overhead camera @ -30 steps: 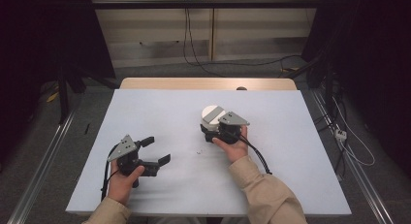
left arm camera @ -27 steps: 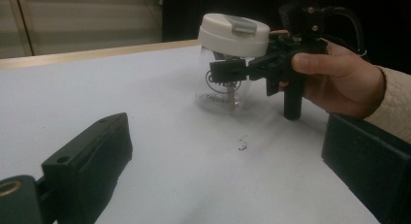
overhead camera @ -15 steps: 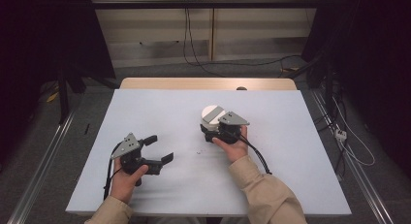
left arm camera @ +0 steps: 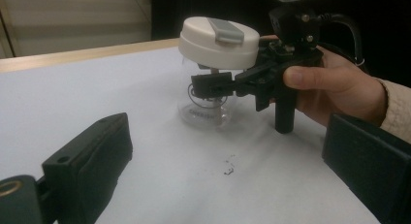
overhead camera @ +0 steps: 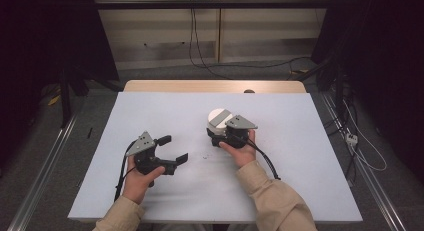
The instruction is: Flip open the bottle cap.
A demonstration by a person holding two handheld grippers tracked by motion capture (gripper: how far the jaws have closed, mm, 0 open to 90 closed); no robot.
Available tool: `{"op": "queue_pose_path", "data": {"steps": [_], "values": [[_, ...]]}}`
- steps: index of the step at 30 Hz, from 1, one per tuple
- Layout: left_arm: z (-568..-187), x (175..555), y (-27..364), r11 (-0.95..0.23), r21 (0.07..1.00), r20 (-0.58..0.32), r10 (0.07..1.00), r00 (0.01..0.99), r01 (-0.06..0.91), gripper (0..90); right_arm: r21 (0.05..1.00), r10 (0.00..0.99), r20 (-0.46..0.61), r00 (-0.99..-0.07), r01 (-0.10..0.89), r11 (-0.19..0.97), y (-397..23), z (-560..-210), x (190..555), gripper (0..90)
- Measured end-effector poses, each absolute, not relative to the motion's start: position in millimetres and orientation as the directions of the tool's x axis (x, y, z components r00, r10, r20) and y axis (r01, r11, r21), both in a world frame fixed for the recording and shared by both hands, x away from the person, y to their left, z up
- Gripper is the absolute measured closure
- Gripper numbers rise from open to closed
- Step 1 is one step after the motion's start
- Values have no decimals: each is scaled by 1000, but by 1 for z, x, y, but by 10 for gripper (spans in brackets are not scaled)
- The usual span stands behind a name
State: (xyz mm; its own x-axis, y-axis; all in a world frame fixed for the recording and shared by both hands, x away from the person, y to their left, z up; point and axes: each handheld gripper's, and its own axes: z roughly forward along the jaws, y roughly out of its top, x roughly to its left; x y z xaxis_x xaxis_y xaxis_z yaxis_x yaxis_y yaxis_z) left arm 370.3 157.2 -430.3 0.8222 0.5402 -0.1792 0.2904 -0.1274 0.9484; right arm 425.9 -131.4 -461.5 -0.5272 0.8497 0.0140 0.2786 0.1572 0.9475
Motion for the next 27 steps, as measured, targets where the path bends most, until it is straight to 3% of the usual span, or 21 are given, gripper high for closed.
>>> {"op": "queue_pose_path", "data": {"steps": [27], "values": [[-416, 400, 116, -123, 942, -202, 530, 823, 311, 84, 947, 850, 16, -526, 281, 156, -131, -462, 426, 187]]}}
